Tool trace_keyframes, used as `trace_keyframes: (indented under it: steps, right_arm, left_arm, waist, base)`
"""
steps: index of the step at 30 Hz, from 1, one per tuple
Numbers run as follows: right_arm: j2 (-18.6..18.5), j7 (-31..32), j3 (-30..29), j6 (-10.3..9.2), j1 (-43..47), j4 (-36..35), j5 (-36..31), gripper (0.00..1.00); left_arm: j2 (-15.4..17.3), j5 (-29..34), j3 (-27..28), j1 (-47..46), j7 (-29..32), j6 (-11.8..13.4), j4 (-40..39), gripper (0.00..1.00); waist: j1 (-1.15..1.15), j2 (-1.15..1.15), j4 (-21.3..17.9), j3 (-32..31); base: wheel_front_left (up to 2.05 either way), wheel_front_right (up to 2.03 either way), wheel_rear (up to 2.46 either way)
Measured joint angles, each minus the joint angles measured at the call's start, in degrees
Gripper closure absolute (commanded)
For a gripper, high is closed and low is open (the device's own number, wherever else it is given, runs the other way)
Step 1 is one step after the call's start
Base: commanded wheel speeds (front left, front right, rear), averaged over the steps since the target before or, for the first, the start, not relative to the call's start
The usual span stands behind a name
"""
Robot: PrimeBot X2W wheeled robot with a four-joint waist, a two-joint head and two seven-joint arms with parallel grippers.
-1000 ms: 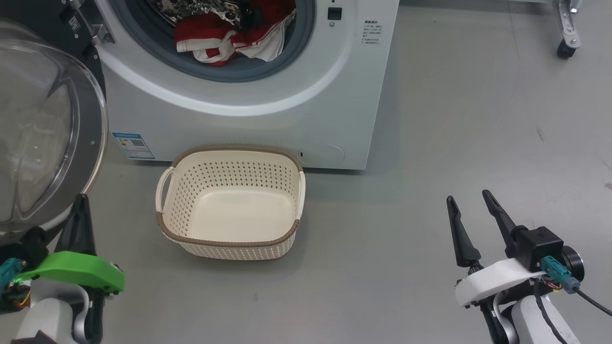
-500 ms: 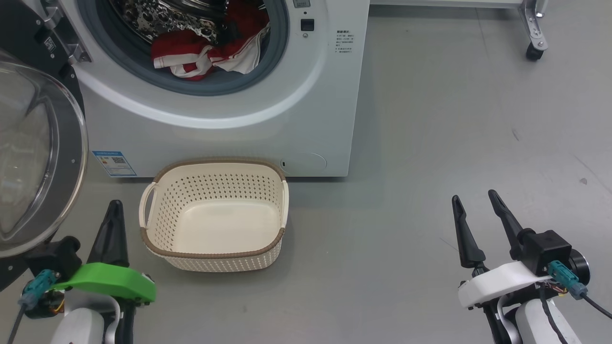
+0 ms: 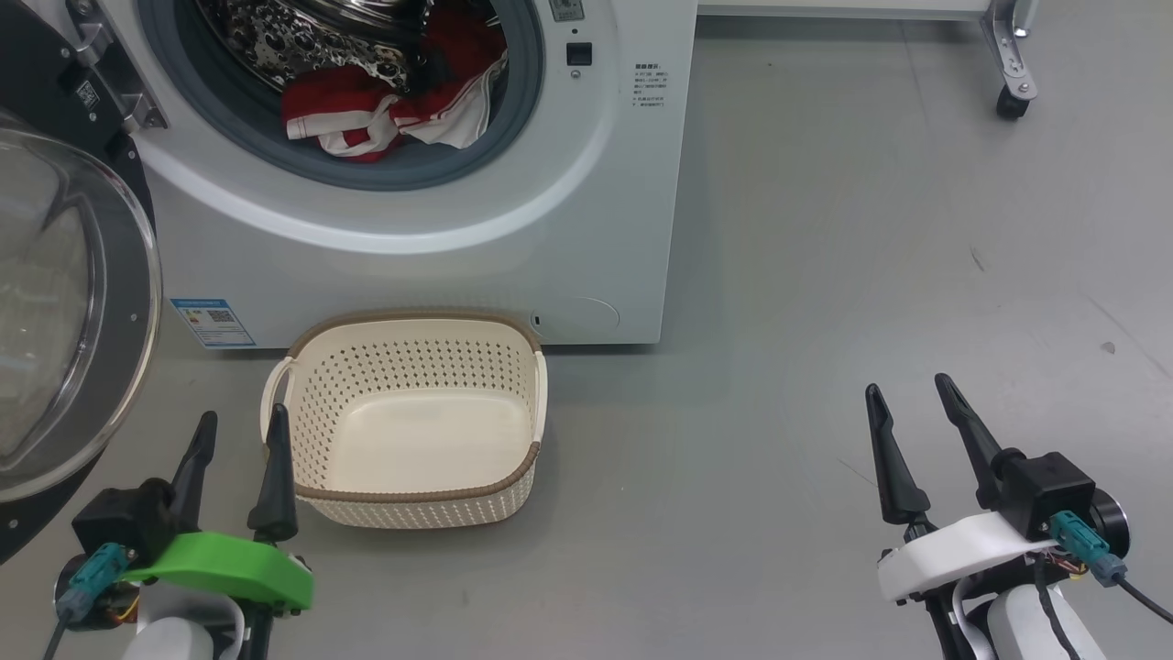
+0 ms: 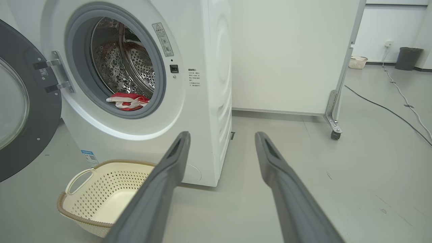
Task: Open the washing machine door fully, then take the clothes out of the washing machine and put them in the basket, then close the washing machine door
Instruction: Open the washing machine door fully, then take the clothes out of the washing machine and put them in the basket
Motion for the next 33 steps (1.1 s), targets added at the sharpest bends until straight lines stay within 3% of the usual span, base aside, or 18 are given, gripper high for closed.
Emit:
trace_keyframes:
  steps: [33]
  right_arm:
    - [0.49,0.00,0.02,0.07,0.91,-0.81,-0.01,0.00]
  left_arm:
    - [-0.20,1.01,0.40,2.33,0.00,0.00,-2.70,0.00]
  waist:
    - [0.00,0.00,-0.38,0.37]
  base:
    - [0.00,0.00,0.00]
